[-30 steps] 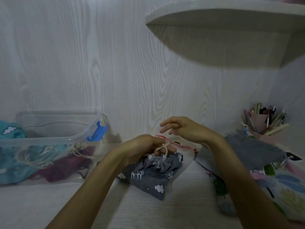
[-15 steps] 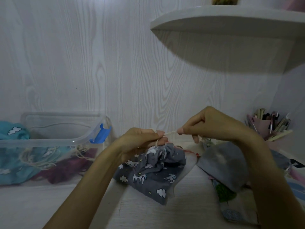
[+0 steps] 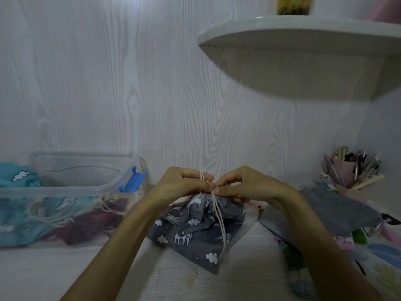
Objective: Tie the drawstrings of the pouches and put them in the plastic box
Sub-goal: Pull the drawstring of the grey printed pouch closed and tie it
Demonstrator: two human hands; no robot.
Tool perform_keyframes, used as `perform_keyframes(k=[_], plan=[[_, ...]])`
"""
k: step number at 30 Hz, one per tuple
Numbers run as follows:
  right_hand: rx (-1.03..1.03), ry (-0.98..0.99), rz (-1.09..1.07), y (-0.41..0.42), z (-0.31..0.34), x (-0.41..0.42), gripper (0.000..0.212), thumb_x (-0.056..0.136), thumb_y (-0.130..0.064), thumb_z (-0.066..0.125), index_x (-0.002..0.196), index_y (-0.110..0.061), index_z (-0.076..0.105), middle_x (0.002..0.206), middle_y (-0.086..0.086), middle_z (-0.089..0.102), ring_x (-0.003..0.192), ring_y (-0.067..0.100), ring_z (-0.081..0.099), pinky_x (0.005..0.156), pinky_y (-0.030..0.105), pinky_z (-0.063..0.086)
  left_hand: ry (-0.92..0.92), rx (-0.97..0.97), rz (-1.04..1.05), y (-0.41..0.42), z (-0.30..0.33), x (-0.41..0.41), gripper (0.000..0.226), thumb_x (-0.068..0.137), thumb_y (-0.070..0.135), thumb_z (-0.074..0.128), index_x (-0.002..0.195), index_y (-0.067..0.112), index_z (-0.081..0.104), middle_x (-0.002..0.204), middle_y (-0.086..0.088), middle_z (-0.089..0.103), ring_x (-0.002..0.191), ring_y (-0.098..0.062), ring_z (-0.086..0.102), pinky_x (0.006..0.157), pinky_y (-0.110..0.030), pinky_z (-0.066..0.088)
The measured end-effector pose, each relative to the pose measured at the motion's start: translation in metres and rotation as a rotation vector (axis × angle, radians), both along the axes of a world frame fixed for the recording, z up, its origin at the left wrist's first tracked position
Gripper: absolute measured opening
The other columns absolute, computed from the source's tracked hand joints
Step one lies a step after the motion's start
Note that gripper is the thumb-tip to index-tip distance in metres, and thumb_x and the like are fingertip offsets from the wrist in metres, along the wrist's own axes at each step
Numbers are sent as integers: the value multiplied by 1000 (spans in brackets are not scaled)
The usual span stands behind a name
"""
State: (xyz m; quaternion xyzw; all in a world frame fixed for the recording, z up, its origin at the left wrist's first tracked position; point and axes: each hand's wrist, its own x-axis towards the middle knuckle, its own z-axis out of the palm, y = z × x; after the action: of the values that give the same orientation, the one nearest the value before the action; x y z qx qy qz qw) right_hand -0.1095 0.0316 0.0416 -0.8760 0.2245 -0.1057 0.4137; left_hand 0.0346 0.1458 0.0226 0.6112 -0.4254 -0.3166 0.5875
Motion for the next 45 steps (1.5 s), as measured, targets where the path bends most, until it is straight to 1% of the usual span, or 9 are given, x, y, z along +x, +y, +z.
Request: perform_keyframes(k=[8, 14, 21, 26, 31, 34, 38, 42, 45], plan=[[93, -8, -25, -1, -5, 7, 16, 88, -24, 64, 92, -11, 73, 65, -3, 63, 49, 2, 52, 46, 13, 38, -371, -161, 247, -6, -14, 3, 14, 66, 11, 82, 75, 21, 76, 70, 2, 74, 68, -11, 71, 74, -33, 59], [315, -40, -42, 0, -12, 13, 12, 93, -26, 56, 92, -16, 63, 64, -3, 56, 43, 5, 46, 39, 14, 30, -606, -308, 412, -7, -19, -3, 15, 67, 37, 82, 66, 27, 71, 61, 13, 68, 53, -3, 60, 57, -34, 55], [224, -266, -272, -3, -12, 15, 14, 85, -11, 66, 96, -8, 73, 63, -1, 67, 42, 2, 53, 43, 13, 39, -497, -266, 207, -8, -18, 4, 13, 73, 24, 78, 86, 24, 76, 81, 7, 75, 76, -6, 71, 78, -35, 59], [-685, -445, -663, -7, -15, 11, 14, 86, -20, 61, 93, -23, 74, 72, -5, 67, 62, 10, 57, 54, 22, 38, -343, -267, 172, -10, -18, 3, 10, 74, 23, 77, 83, 20, 76, 79, 1, 76, 79, -14, 72, 81, -37, 57], [-627, -255, -720, -31, -21, -4, 15, 87, -28, 65, 96, -20, 74, 85, 3, 73, 75, 19, 64, 61, 23, 39, -137, -306, 175, -5, -8, 6, 9, 74, 7, 75, 84, 6, 74, 68, 1, 73, 63, -4, 68, 62, -12, 53], [-578, -156, -816, -44, -17, -20, 17, 84, -24, 67, 100, -21, 72, 93, 4, 71, 82, 23, 64, 66, 25, 42, -115, -270, 164, -4, -6, 6, 9, 75, 6, 74, 85, 6, 74, 64, 5, 72, 58, 0, 66, 58, -9, 50], [-383, 250, -591, -40, 3, -32, 54, 75, -25, 77, 125, -25, 55, 108, 4, 58, 84, 18, 57, 75, 26, 44, -108, -233, 149, -5, -6, 8, 10, 75, 9, 75, 84, 8, 74, 63, 7, 72, 58, 1, 66, 59, -9, 52], [-498, 5, -362, -18, 17, -24, 45, 72, -23, 80, 113, -29, 60, 113, -1, 54, 82, 8, 51, 77, 26, 41, -98, -206, 125, -6, -8, 5, 7, 75, 8, 75, 82, 9, 74, 64, 5, 73, 59, -1, 67, 58, -10, 51], [-436, -39, -188, -3, 9, -6, 34, 75, -20, 77, 104, -27, 63, 106, -8, 60, 62, 0, 56, 64, 19, 45, -92, -198, 108, -6, -8, 3, 7, 75, 7, 74, 81, 10, 74, 66, 4, 74, 62, -3, 68, 59, -10, 51]])
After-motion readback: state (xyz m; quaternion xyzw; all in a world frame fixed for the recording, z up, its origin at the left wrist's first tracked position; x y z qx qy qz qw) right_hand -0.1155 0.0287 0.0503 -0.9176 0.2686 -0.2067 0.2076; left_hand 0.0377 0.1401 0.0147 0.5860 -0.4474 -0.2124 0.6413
